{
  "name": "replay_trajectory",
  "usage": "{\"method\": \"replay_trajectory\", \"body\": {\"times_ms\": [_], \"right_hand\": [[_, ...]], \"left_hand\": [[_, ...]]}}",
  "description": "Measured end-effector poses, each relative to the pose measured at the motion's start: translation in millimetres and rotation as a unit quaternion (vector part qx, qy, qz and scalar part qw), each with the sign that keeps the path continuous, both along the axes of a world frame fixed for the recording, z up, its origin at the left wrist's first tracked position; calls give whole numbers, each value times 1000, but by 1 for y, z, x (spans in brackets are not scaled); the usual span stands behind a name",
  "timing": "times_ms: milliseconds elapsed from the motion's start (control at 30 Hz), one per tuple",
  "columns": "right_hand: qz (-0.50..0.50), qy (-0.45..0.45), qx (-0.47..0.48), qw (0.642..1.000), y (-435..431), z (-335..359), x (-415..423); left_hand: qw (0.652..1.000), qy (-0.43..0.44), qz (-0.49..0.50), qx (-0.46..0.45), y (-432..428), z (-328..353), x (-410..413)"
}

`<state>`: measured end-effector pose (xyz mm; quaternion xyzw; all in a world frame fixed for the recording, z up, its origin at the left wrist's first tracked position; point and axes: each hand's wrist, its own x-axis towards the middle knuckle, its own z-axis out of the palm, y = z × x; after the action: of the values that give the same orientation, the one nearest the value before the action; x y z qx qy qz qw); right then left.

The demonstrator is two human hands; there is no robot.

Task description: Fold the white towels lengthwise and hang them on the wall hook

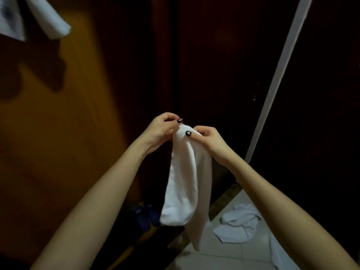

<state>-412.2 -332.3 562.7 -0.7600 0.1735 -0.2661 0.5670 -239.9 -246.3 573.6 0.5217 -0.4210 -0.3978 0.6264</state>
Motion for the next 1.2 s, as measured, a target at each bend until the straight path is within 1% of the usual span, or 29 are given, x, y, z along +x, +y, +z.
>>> {"method": "replay_trajectory", "body": {"times_ms": [33,67,133,200,233,300,367,433,533,667,733,767,800,867,900,967,1033,1133,1200], "right_hand": [[-3,-20,3,1000,8,0,9],[-7,-39,6,999,14,-1,16],[-6,-65,26,998,25,-1,31],[8,-67,53,996,33,0,46],[15,-60,61,996,37,0,53],[36,-35,69,996,41,1,66],[73,-11,69,995,43,0,77],[97,-16,67,993,44,0,87],[103,-35,65,992,44,3,103],[99,-36,13,994,50,3,122],[97,-48,-18,994,54,2,128],[95,-56,-28,993,55,2,130],[91,-65,-32,993,57,2,132],[81,-83,-36,993,58,2,137],[75,-89,-42,992,58,2,139],[73,-101,-62,990,58,2,141],[111,-118,-85,983,60,6,139],[182,-116,-120,969,68,15,132],[196,-102,-167,961,73,18,127]], "left_hand": [[1000,16,-7,14,15,-7,7],[999,-7,-16,49,30,-17,14],[987,-80,-36,135,60,-39,24],[973,-111,-41,197,86,-56,30],[970,-118,-36,211,97,-61,33],[964,-149,1,218,117,-62,41],[958,-181,59,212,135,-55,51],[950,-209,105,206,152,-44,61],[937,-243,144,205,172,-23,66],[907,-296,168,246,192,-1,68],[895,-305,194,261,199,6,67],[896,-294,213,254,202,7,67],[907,-261,234,234,204,7,66],[934,-156,271,170,209,5,63],[942,-115,283,137,211,4,63],[948,-64,300,89,212,3,62],[944,-13,327,38,212,5,61],[921,55,383,-39,210,12,60],[908,82,405,-75,208,18,58]]}}
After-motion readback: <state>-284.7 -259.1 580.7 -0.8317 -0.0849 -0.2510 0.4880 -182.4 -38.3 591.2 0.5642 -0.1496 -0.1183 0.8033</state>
